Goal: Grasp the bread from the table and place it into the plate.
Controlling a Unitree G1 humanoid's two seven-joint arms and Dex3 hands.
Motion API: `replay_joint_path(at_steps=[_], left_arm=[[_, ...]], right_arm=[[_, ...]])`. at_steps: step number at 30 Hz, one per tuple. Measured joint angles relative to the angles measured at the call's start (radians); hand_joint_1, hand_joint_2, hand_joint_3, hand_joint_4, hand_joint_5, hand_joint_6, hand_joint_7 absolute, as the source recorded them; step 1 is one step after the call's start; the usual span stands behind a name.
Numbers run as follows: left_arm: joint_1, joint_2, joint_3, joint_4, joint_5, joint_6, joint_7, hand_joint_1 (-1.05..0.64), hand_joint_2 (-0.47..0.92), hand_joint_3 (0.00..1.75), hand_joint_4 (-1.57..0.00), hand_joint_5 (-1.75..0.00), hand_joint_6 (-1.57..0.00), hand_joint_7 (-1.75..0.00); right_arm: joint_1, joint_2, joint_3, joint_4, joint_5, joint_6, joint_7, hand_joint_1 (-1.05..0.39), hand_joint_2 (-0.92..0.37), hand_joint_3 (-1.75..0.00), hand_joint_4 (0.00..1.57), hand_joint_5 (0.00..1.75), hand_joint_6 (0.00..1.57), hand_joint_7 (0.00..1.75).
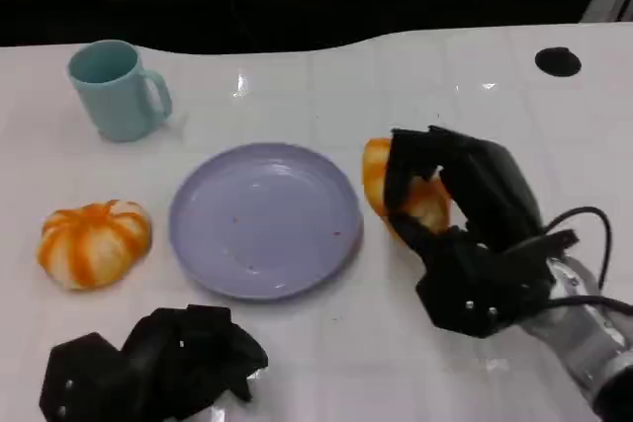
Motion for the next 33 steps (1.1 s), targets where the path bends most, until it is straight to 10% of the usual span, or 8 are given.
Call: replay_joint_path(at_steps=[18, 21, 25, 28, 30, 33], left_arm=[[0.006, -0.001, -0.006, -0.003, -0.002, -0.009, 0.0, -1.05, 0.82, 0.0, -0.9, -1.51, -1.35, -0.71], [0.002, -0.001, -0.006, 0.006, -0.001, -0.016, 0.0, -1.05, 0.82, 0.0, -0.89, -1.51, -1.34, -0.71], [-0.003, -0.001, -0.006, 0.015, 0.0, -0.022, 0.0, -1.05, 0.83, 0.01, -0.89, -1.52, -1.33, -0.71], [-0.005, -0.001, -0.007, 0.019, 0.0, -0.027, 0.0, -1.05, 0.83, 0.01, -0.89, -1.52, -1.33, -0.72], [-0.005, -0.001, -0.007, 0.02, 0.0, -0.029, 0.0, -1.05, 0.82, 0.0, -0.89, -1.52, -1.33, -0.71], [-0.006, -0.002, -0.007, 0.02, 0.0, -0.027, 0.0, -1.05, 0.82, 0.0, -0.89, -1.52, -1.33, -0.71]], right_arm=[[-0.215, 0.194, 0.063, 0.321, -0.062, -0.018, -0.055, -0.08, -0.24, -1.47, 0.95, 1.75, 0.81, 1.58], [-0.234, 0.214, 0.068, 0.367, -0.062, -0.018, -0.059, -0.07, -0.31, -1.34, 0.83, 1.7, 0.8, 1.3], [-0.259, 0.232, 0.067, 0.413, -0.038, -0.015, 0.013, -0.16, -0.55, -0.83, 0.63, 1.29, 0.75, 0.53], [-0.268, 0.238, 0.069, 0.424, -0.037, -0.001, 0.059, -0.17, -0.59, -0.74, 0.61, 1.23, 0.78, 0.37], [-0.271, 0.237, 0.074, 0.426, -0.038, 0.004, 0.074, -0.41, -0.82, -0.33, 0.13, 0.52, 0.34, 0.11], [-0.283, 0.221, 0.116, 0.428, -0.07, 0.008, 0.122, -0.58, -0.91, -0.2, 0.01, 0.19, 0.16, 0.02]])
